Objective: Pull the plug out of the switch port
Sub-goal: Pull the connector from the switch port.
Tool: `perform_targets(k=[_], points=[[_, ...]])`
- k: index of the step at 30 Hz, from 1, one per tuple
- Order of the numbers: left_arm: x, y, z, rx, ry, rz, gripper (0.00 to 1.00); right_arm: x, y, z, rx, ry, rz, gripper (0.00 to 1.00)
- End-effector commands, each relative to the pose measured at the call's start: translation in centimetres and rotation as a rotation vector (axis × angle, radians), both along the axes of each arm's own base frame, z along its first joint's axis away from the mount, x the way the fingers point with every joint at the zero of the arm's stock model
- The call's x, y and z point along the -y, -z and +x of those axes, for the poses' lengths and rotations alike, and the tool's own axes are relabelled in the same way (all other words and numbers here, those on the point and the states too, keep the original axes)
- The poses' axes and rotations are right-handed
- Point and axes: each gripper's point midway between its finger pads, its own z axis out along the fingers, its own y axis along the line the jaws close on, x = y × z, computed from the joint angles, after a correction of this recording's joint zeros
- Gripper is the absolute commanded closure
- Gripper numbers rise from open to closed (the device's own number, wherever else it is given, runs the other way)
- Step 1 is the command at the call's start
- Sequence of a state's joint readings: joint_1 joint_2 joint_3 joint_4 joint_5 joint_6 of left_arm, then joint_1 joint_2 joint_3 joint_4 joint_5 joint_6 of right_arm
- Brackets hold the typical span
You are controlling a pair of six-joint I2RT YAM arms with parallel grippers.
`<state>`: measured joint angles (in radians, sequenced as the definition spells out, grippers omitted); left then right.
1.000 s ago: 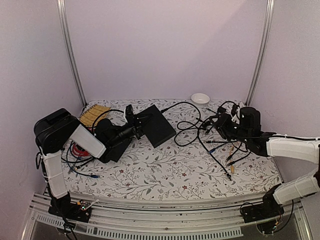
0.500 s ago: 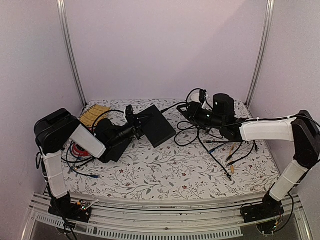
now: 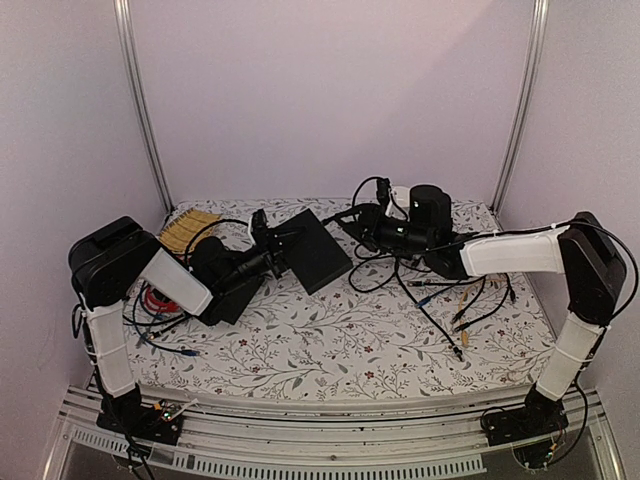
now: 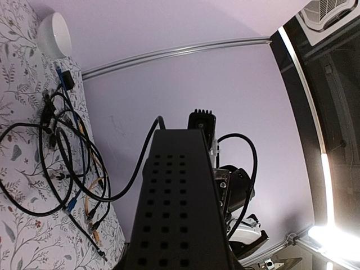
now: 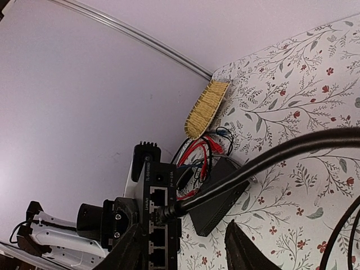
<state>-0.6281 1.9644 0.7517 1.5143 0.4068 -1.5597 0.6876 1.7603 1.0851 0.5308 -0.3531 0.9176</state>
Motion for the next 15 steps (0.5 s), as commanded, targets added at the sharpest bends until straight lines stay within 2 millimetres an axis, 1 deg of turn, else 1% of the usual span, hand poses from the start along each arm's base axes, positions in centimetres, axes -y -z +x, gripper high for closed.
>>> perform_targets(k=[1,7,15], points=[[-0.4,-4.6,-0.8,0.139,0.0,-0.112,1.0,-1.6,-1.2,-0.5,0.045,-0.065,0.029,0.53],[-0.3,-4.5,-0.8,0.14,0.001,-0.109,1.0,-2.6,-1.4,-0.7,0.052,-0.097,0.034,0.53],[-0.2,-4.7,-0.9,0.144,0.005,-0.11,1.0,-3.3,-1.3,-0.7,0.052,-0.121,0.042,0.53]])
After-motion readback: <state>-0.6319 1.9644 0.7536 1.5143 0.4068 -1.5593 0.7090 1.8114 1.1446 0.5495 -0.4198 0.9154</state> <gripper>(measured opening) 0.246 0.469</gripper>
